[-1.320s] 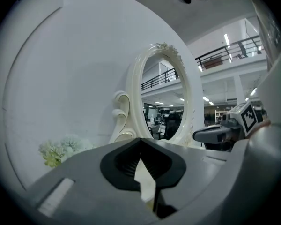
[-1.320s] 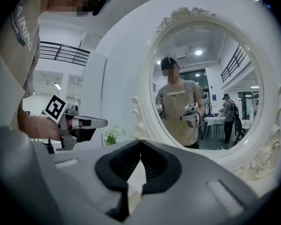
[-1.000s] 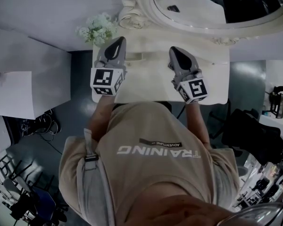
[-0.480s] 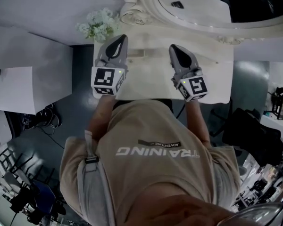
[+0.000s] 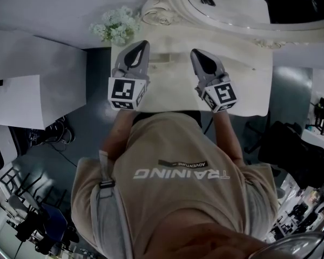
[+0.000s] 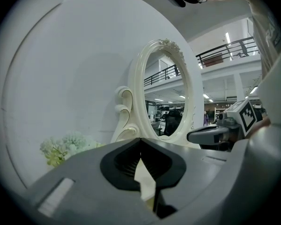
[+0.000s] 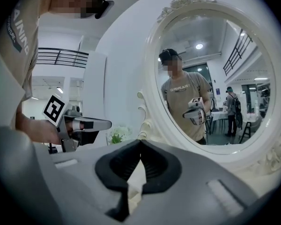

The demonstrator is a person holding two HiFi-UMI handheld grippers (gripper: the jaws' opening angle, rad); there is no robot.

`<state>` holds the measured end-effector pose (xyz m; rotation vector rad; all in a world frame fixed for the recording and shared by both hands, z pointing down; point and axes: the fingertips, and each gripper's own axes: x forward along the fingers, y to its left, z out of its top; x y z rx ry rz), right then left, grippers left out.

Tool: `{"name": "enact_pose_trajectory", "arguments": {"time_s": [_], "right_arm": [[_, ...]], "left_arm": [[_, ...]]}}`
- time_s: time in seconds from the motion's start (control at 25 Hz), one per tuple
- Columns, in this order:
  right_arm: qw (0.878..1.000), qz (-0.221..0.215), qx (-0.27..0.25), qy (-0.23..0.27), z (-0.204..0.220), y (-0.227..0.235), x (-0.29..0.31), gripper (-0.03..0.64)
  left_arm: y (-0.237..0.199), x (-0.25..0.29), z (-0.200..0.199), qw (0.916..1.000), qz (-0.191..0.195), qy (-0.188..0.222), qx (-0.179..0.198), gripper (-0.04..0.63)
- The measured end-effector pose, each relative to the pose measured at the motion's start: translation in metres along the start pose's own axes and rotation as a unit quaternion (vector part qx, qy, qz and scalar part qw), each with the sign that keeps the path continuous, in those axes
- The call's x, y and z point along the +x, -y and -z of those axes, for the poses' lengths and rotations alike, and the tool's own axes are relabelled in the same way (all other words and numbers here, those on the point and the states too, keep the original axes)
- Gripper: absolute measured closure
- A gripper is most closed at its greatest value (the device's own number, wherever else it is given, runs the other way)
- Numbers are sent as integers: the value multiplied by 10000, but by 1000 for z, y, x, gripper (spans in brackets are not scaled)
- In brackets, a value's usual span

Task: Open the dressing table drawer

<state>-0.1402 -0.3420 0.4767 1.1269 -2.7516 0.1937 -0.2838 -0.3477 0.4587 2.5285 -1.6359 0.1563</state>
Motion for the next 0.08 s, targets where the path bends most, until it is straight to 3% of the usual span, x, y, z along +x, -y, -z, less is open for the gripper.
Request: {"name": "enact_pose_trajectory", "arguments": {"time_s": [0.08], "right_arm": [[10000, 4, -29, 4, 0, -2, 3, 614]], "left_arm": [[0, 0, 1, 10000, 50, 18, 19, 588]]}}
